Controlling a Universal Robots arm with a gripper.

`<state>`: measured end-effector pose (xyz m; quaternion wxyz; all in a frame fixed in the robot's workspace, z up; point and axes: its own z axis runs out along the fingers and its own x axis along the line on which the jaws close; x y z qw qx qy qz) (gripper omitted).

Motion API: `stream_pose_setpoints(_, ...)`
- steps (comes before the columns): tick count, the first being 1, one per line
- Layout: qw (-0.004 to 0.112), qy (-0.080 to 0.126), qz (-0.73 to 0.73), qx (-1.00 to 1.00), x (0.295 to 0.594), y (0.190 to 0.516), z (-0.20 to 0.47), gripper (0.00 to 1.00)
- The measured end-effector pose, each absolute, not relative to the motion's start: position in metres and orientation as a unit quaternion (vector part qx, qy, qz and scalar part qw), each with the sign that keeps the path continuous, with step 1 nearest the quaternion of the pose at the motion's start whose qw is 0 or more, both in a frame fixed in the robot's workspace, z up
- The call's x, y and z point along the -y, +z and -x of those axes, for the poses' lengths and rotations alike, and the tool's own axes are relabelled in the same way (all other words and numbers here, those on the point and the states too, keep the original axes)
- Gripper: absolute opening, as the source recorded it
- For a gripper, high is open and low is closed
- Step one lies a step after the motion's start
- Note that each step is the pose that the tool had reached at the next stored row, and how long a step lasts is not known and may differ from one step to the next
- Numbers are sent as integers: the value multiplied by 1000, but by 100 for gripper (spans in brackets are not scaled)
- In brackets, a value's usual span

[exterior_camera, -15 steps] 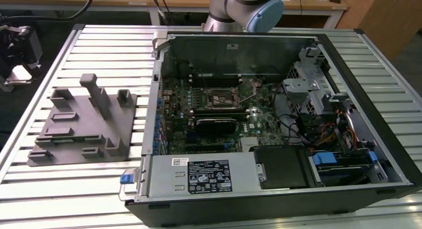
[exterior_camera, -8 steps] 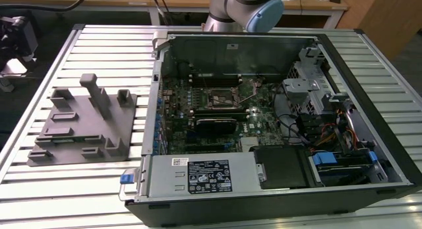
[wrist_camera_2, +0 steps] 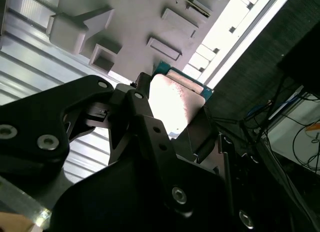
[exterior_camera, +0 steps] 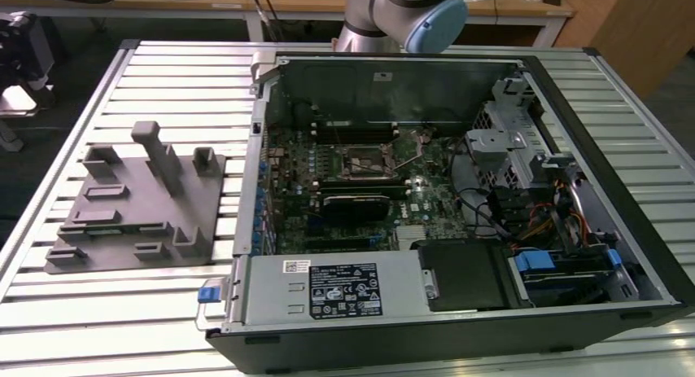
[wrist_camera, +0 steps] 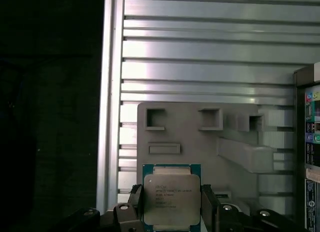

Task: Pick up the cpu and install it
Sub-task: 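Pick up the cpu and move it towards the insertion slot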

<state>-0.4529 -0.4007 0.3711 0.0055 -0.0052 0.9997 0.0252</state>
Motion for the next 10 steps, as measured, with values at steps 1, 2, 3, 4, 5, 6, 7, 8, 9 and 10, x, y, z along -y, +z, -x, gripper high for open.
stream_pose_setpoints(1,6,25,5,-1000,401,373,453,54)
stream_pose_setpoints(2,6,25,5,-1000,401,374,453,54)
stream_pose_setpoints(3,6,25,5,-1000,401,376,453,54)
stream_pose_setpoints(4,6,25,5,-1000,401,377,453,54)
stream_pose_setpoints(5,6,25,5,-1000,401,378,453,54)
stream_pose_setpoints(6,6,25,5,-1000,401,379,453,54)
stream_pose_setpoints(7,6,25,5,-1000,401,379,452,54)
stream_pose_setpoints(8,6,25,5,-1000,401,380,451,54)
stream_pose_setpoints(9,5,25,5,-1000,401,380,449,54)
stream_pose_setpoints(10,6,25,5,-1000,401,380,448,54)
